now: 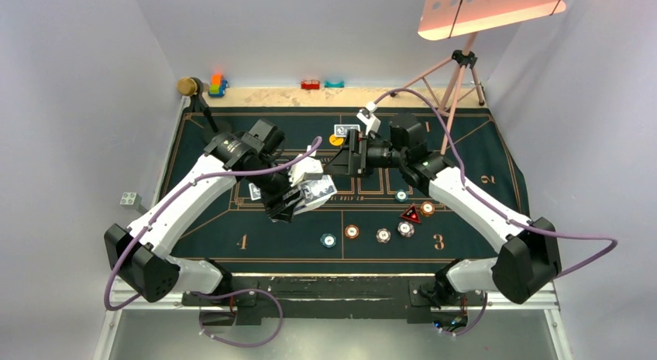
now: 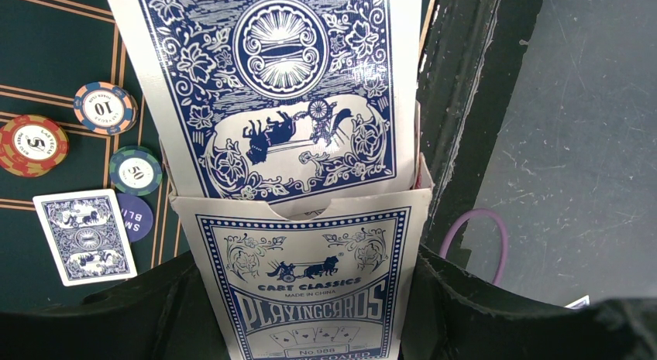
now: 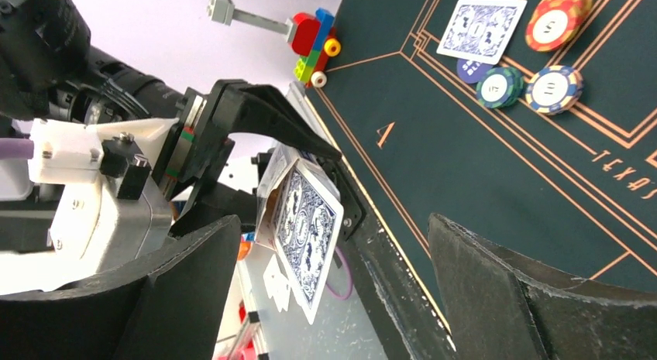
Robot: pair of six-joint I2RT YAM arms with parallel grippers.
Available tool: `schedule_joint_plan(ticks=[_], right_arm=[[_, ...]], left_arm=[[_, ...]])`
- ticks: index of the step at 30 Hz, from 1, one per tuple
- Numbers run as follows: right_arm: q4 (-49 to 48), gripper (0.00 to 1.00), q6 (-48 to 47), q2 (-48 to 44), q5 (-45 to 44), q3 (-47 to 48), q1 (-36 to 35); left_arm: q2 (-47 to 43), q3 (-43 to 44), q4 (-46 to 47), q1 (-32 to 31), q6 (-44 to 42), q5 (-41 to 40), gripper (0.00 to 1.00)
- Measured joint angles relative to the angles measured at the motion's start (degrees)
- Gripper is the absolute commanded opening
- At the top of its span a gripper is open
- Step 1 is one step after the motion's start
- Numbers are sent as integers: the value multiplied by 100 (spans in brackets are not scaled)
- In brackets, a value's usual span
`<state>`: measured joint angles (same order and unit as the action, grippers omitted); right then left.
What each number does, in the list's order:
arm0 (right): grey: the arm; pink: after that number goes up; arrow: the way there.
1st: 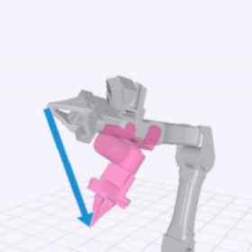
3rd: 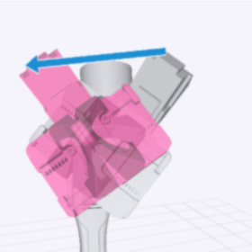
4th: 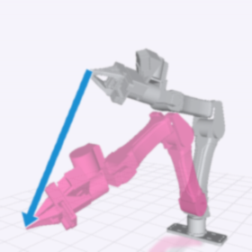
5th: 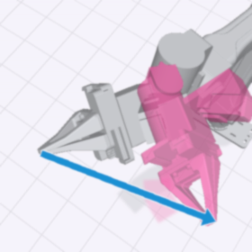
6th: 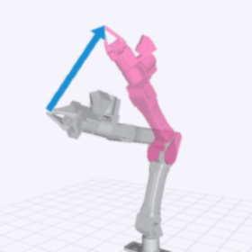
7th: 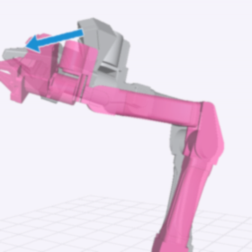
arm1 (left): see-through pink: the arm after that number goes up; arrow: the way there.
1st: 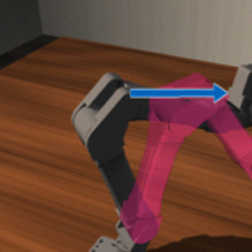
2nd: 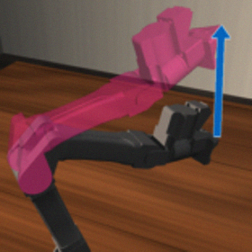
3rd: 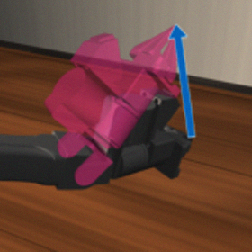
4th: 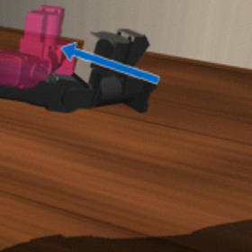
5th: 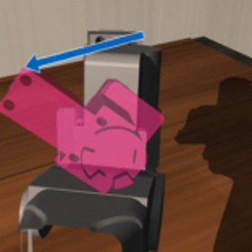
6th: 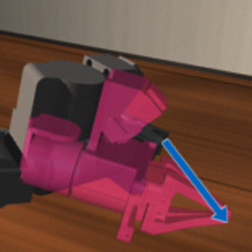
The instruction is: Distribute texas hold em gaming equipment
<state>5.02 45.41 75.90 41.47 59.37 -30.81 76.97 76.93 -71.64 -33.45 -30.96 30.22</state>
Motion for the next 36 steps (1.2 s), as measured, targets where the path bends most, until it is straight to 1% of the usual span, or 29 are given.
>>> schedule_joint_plan(ticks=[4, 6, 9, 10, 12, 18, 25, 32, 35, 36], right_arm=[[-39, 96, -2, 103, 63, 2, -195], [-39, 93, -2, 199, 81, 2, -284], [-37, 78, -2, 343, 138, 2, -376], [-35, 72, -7, 378, 153, 2, -393], [-28, 64, -9, 466, 166, 2, -411], [35, 53, -4, 514, 166, 22, -413], [216, 47, -66, 409, 146, 85, -376], [597, 47, -225, 170, -24, 168, -286], [778, 45, -326, 116, -146, 258, -269], [828, 43, -356, 105, -181, 293, -260]], left_arm=[[2, 13, 9, 0, 15, 0, 0], [7, 26, 11, 0, 20, 0, 0], [9, 72, 15, 0, 22, 0, 0], [9, 79, 20, 0, 22, 0, 0], [9, 85, 22, 0, 24, 0, 0], [26, 87, 15, 0, 33, -20, 0], [26, 87, 17, 0, 33, -20, 0], [26, 87, 31, 0, 33, -17, 0], [26, 87, 42, 0, 33, -13, 0], [26, 87, 42, 0, 33, -13, 0]])
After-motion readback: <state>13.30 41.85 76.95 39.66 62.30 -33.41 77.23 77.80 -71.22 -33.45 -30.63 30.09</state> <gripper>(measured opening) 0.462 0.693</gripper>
